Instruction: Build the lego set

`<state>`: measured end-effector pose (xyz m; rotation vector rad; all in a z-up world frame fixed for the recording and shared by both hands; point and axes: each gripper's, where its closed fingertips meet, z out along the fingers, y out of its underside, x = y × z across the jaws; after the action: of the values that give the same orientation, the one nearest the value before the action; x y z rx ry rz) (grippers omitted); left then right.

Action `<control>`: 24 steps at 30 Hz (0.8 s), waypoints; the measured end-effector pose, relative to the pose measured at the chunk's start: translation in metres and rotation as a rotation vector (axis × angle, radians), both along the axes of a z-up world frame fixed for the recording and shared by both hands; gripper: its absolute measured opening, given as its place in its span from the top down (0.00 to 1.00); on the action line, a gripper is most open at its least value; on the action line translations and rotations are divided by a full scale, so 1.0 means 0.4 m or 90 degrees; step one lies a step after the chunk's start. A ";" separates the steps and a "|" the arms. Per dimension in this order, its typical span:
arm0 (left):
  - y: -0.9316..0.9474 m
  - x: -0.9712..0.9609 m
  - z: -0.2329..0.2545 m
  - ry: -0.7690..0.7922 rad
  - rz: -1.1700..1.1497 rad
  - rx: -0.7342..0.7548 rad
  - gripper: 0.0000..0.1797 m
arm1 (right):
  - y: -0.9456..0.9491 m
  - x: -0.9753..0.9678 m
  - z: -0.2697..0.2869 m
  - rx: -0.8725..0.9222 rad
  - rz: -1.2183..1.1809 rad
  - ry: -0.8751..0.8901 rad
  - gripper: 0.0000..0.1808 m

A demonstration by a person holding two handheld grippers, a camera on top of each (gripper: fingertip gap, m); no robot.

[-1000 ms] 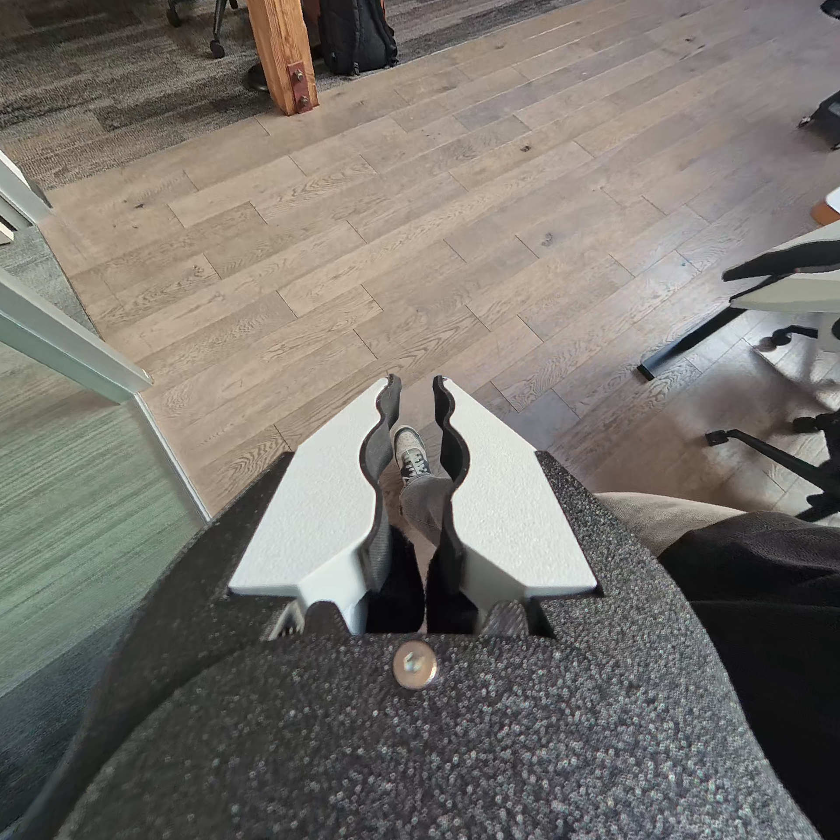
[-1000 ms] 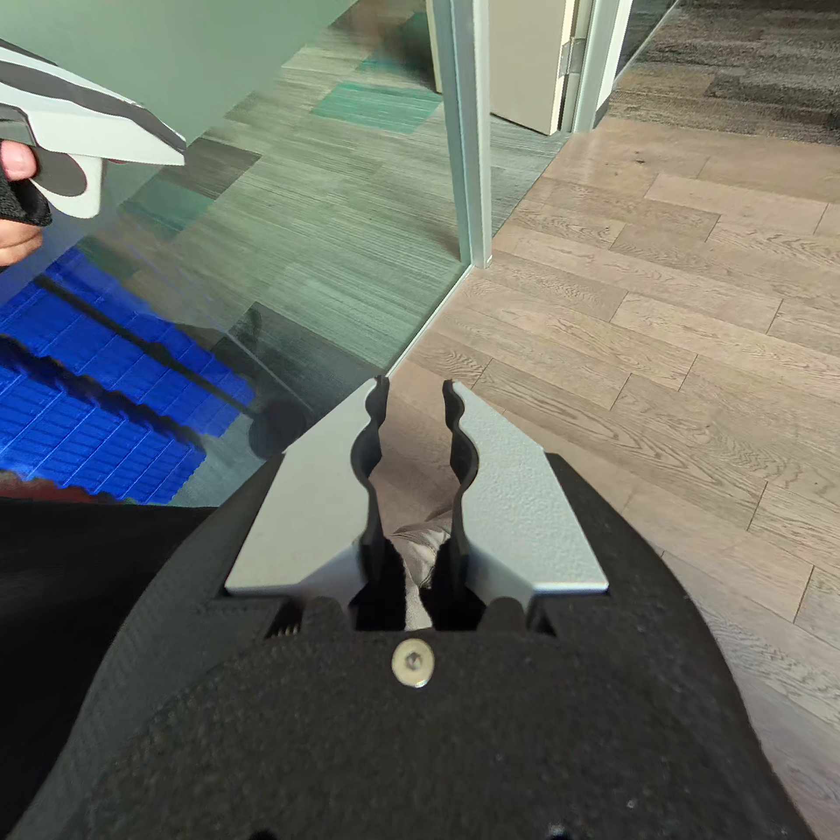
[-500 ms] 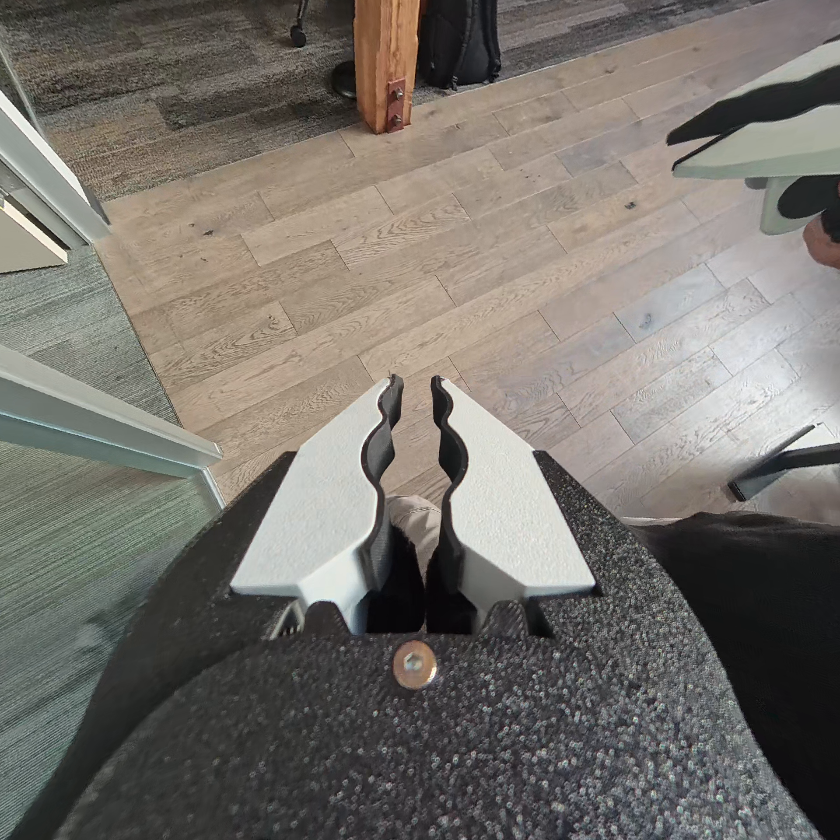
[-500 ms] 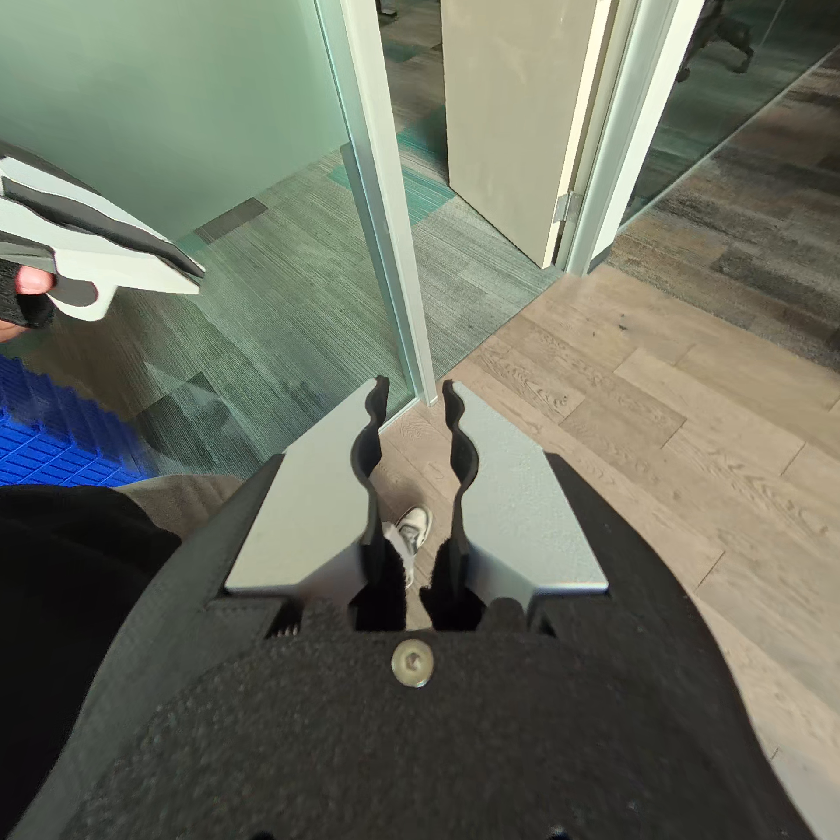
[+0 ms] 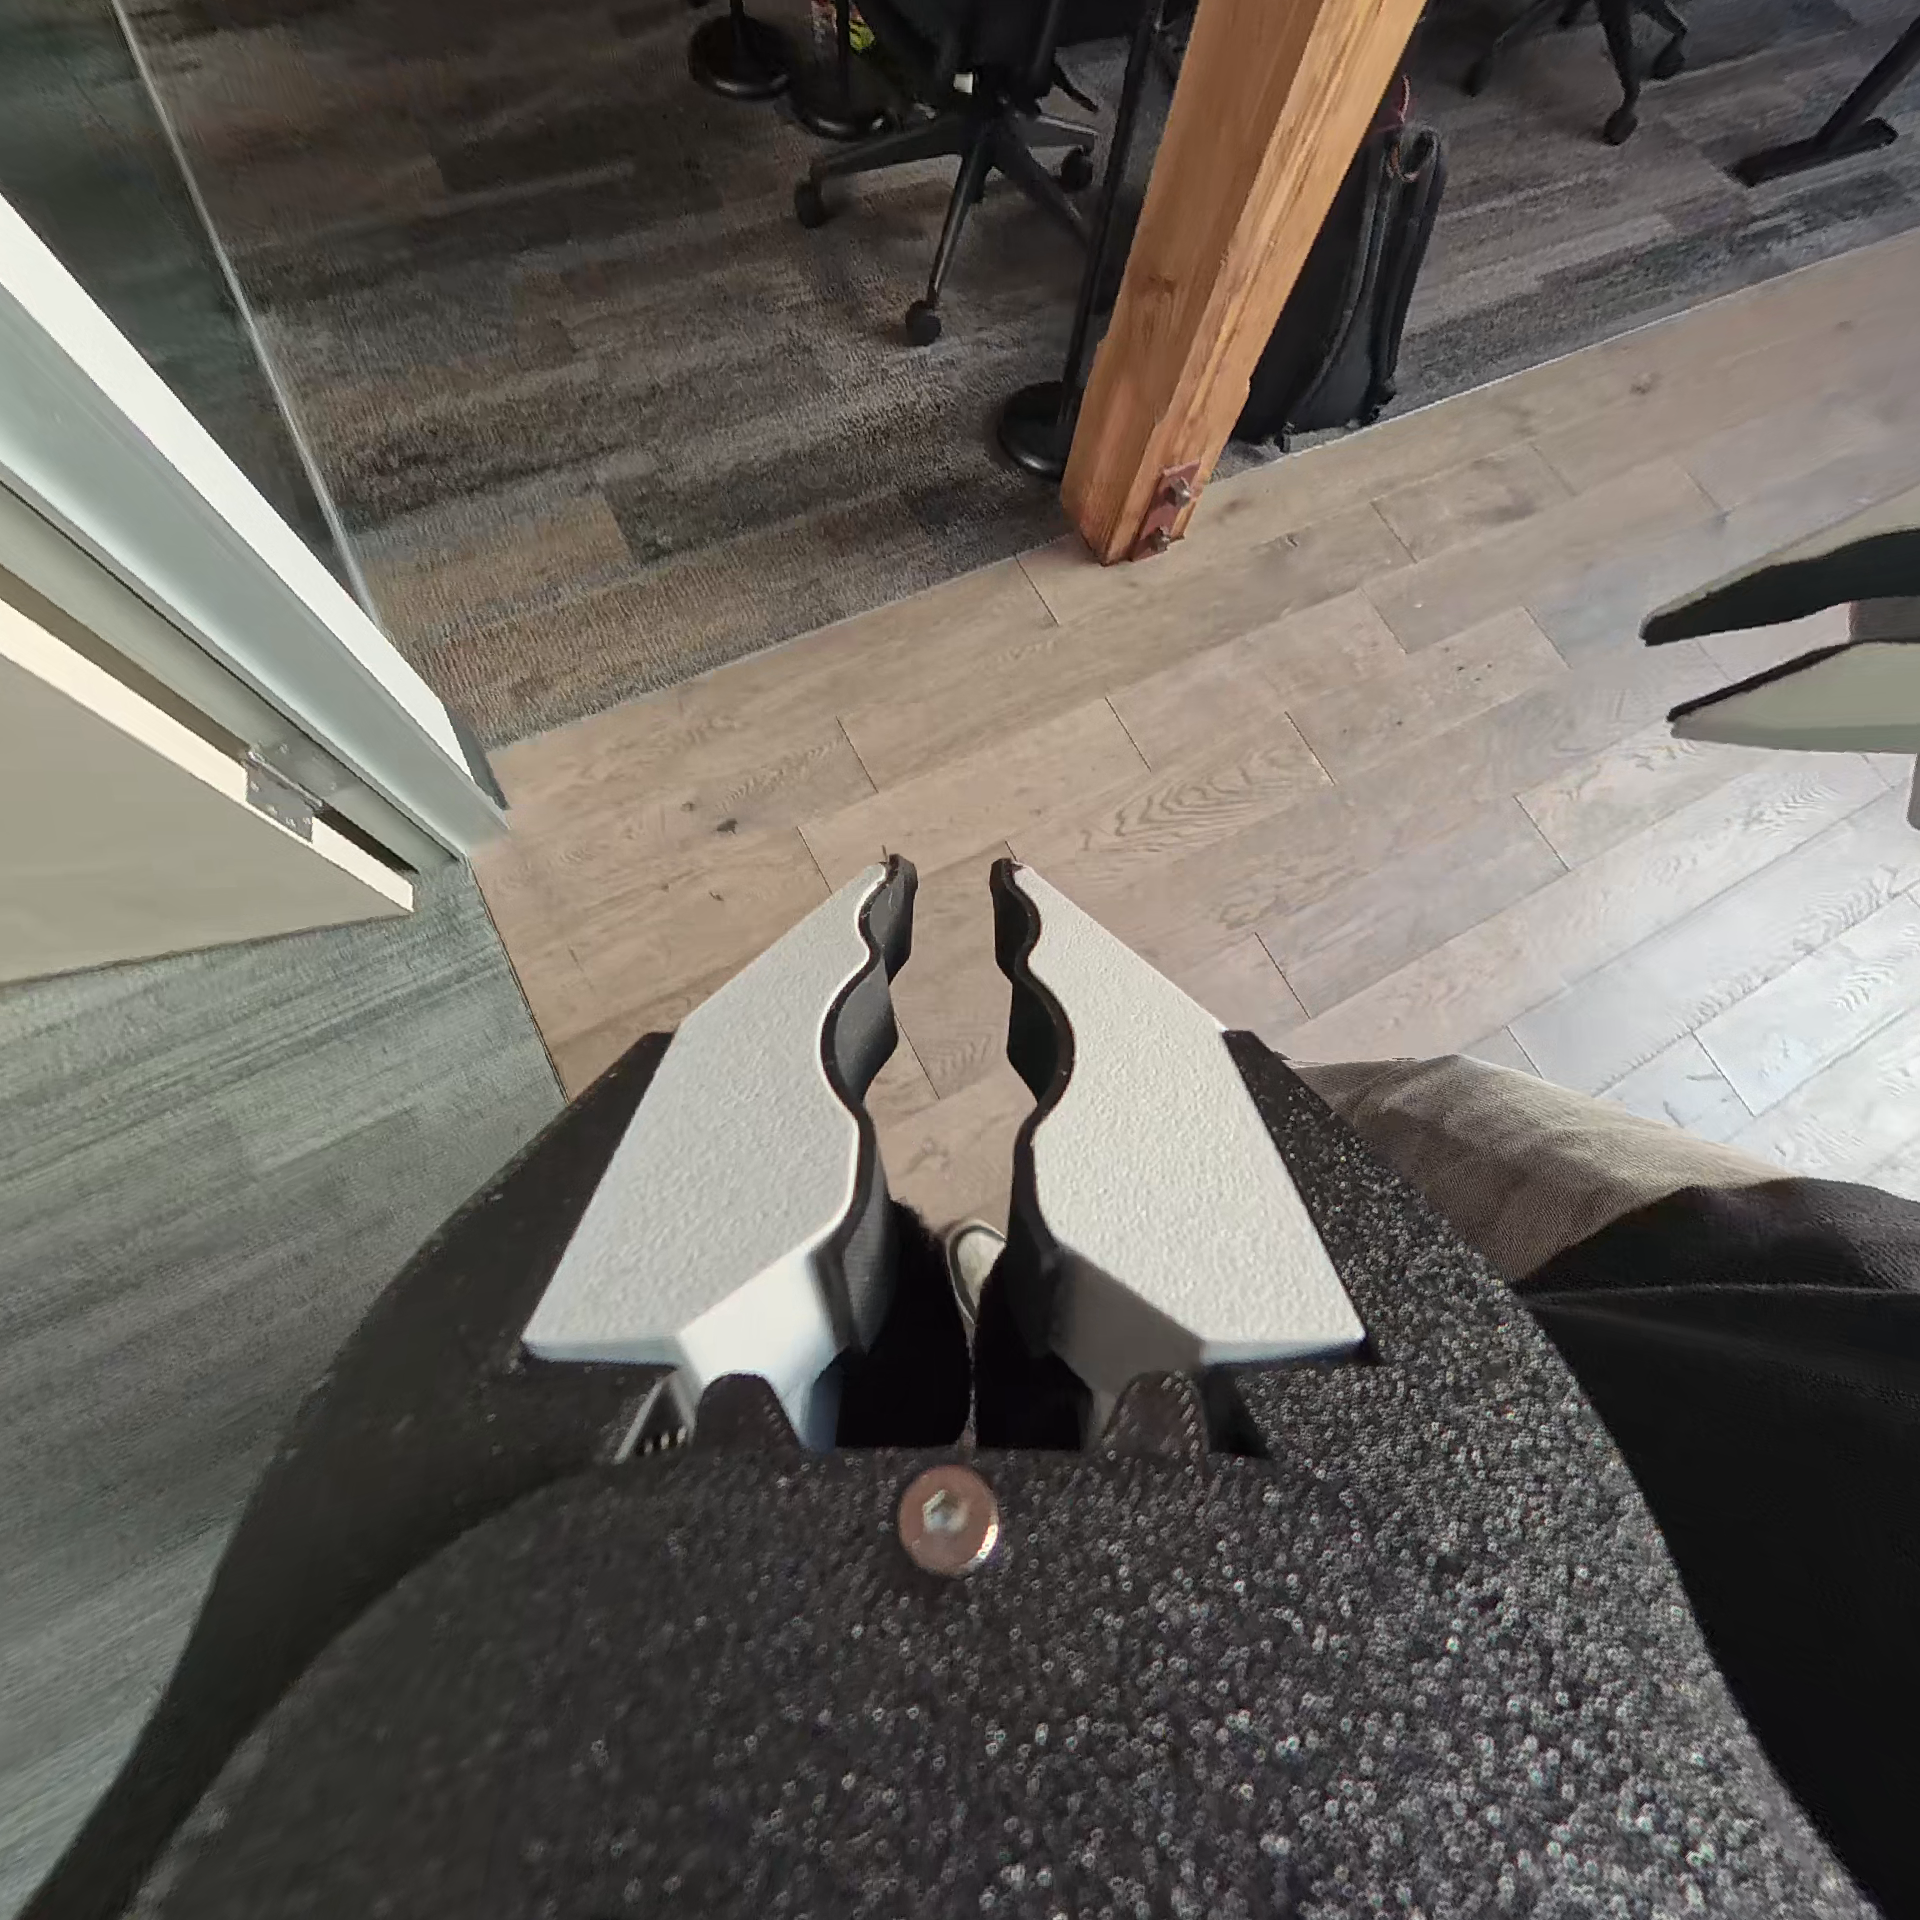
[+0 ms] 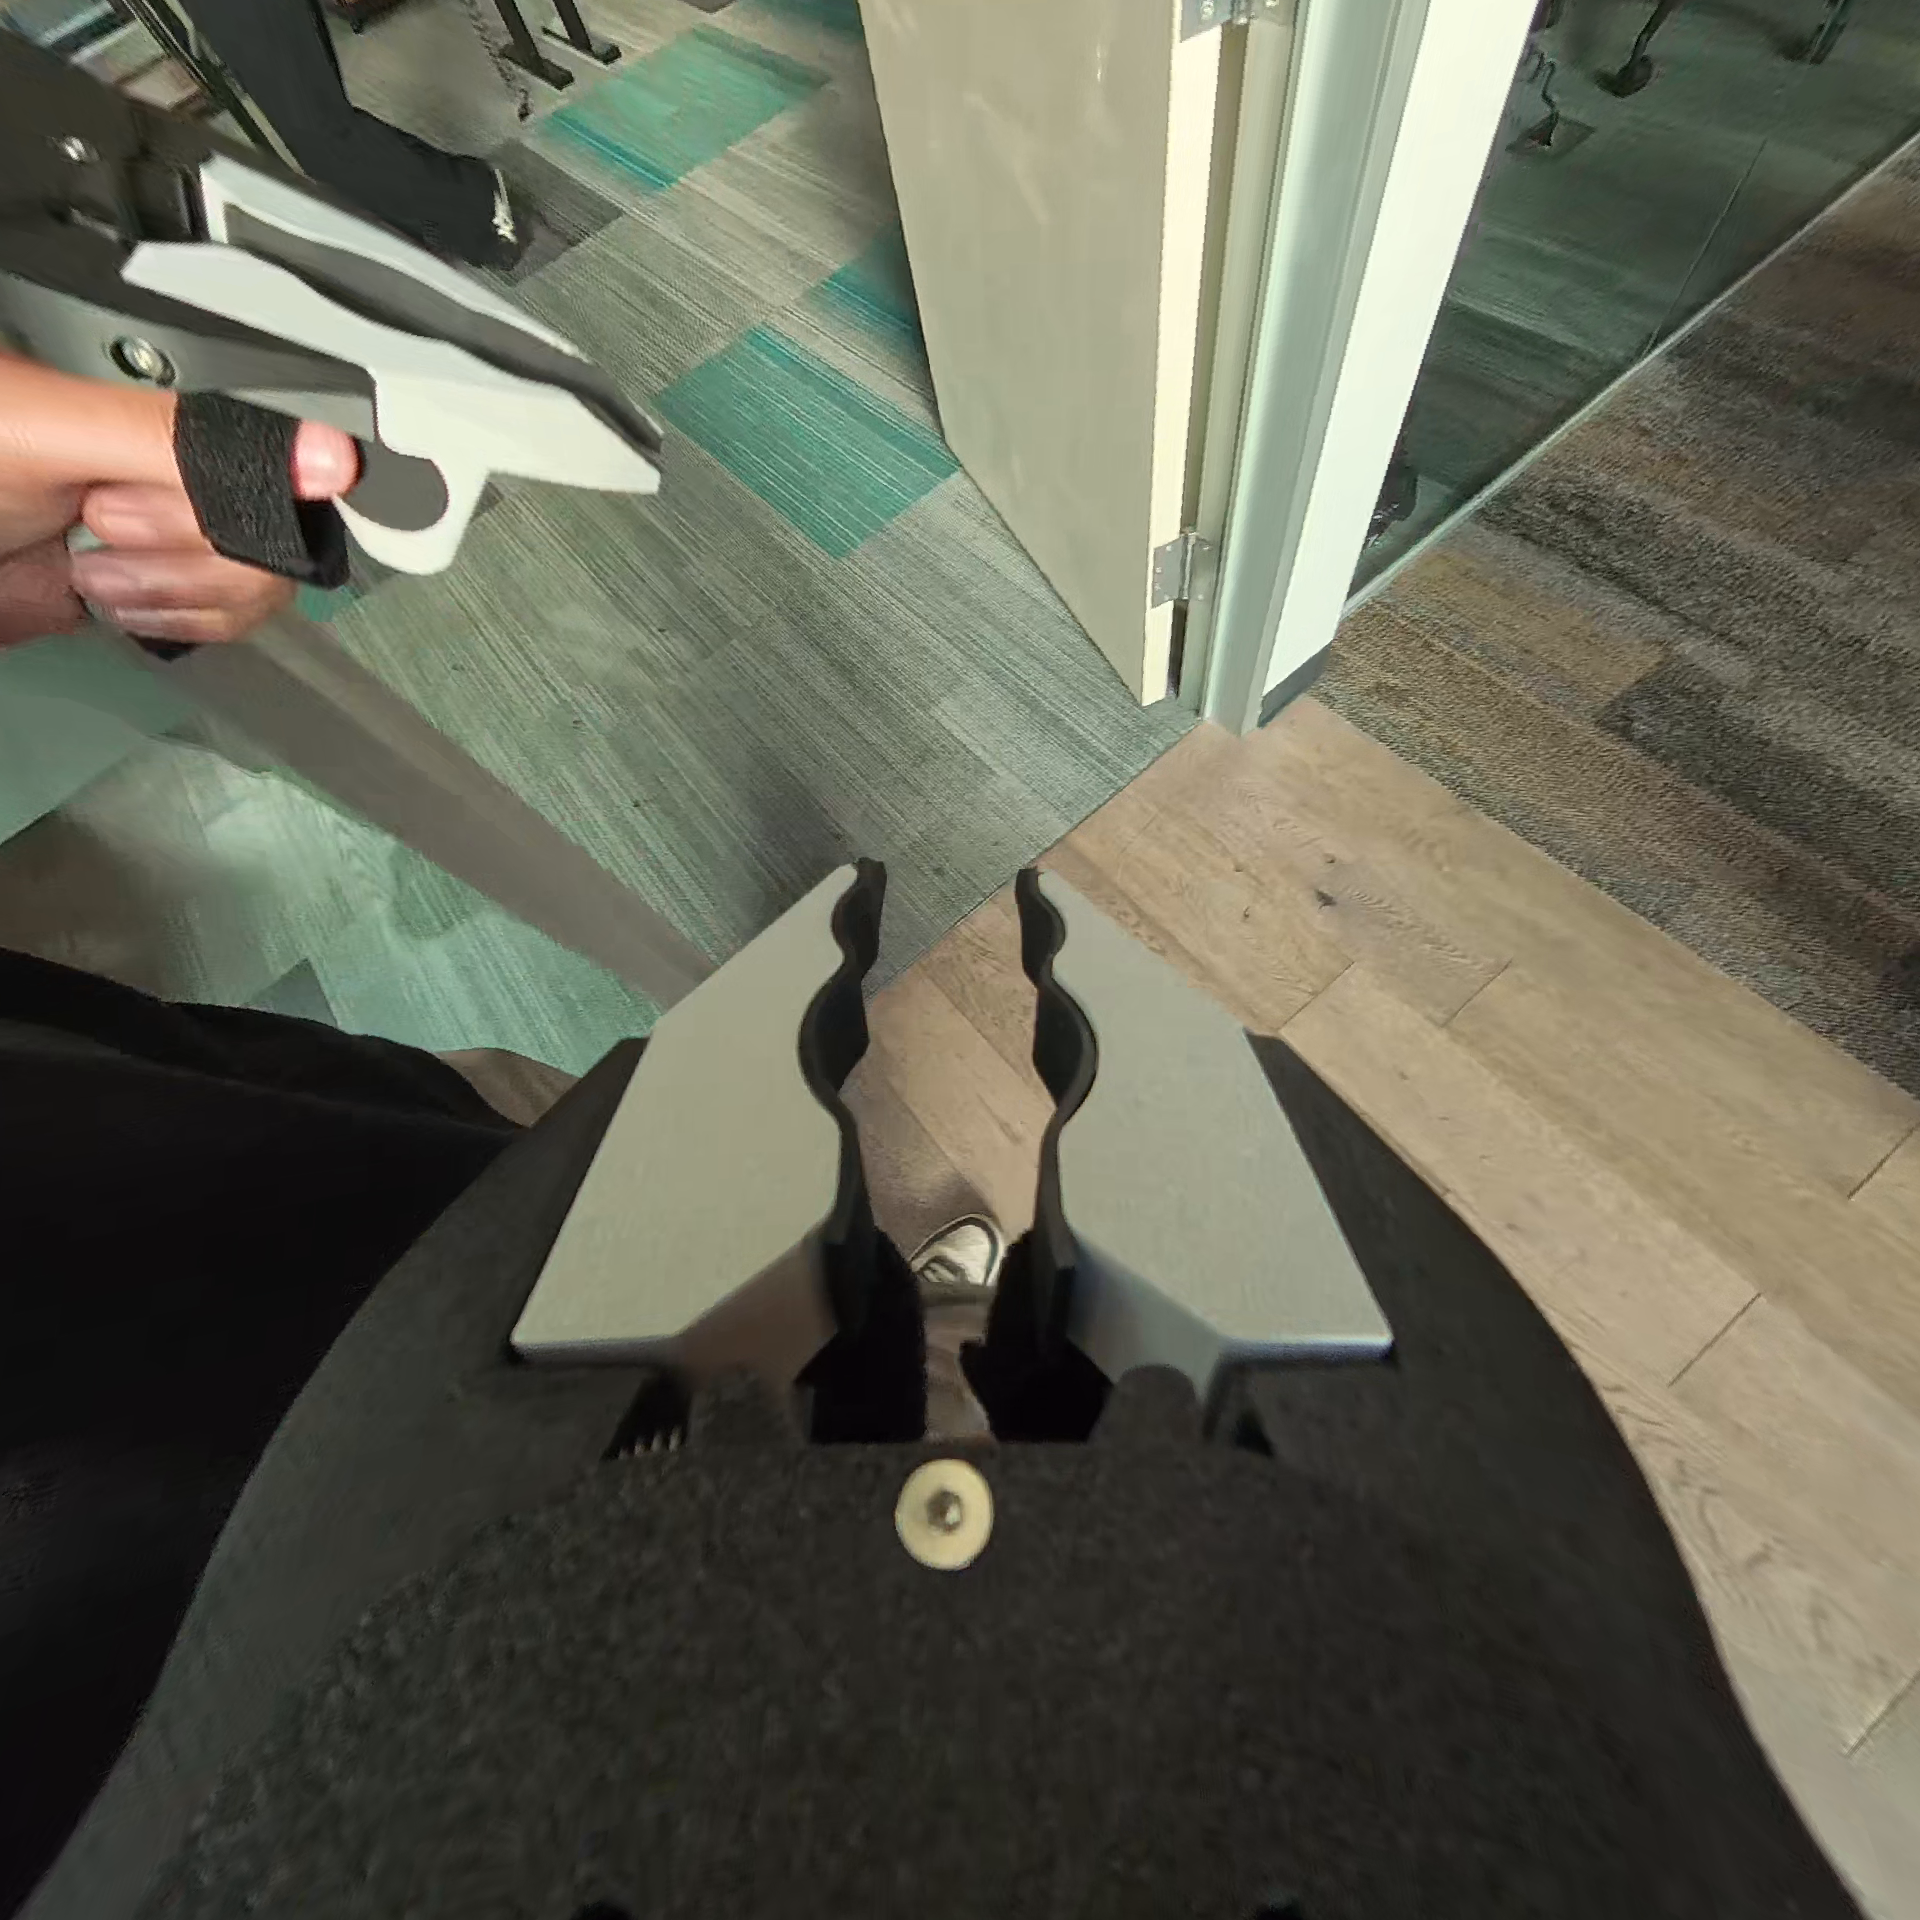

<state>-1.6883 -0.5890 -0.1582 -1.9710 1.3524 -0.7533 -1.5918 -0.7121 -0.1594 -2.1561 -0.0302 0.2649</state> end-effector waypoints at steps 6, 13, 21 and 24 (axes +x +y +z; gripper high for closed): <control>0.440 0.405 0.004 -0.002 -0.042 0.046 0.92 | 0.381 0.420 -0.040 0.009 -0.053 0.027 0.84; 0.872 0.888 -0.098 0.056 -0.054 -0.007 0.92 | 0.861 0.923 -0.107 0.010 -0.079 0.067 0.83; 1.369 1.369 -0.020 0.043 -0.044 -0.025 0.92 | 1.480 1.434 0.025 0.033 -0.003 -0.001 0.83; 1.599 1.544 -0.047 0.033 -0.016 -0.037 0.92 | 1.720 1.594 0.031 0.047 0.028 -0.016 0.84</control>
<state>-1.0708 0.0506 -0.1771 -2.0354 1.4014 -0.7665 -0.9542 -0.0243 -0.1468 -2.0868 -0.1010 0.2589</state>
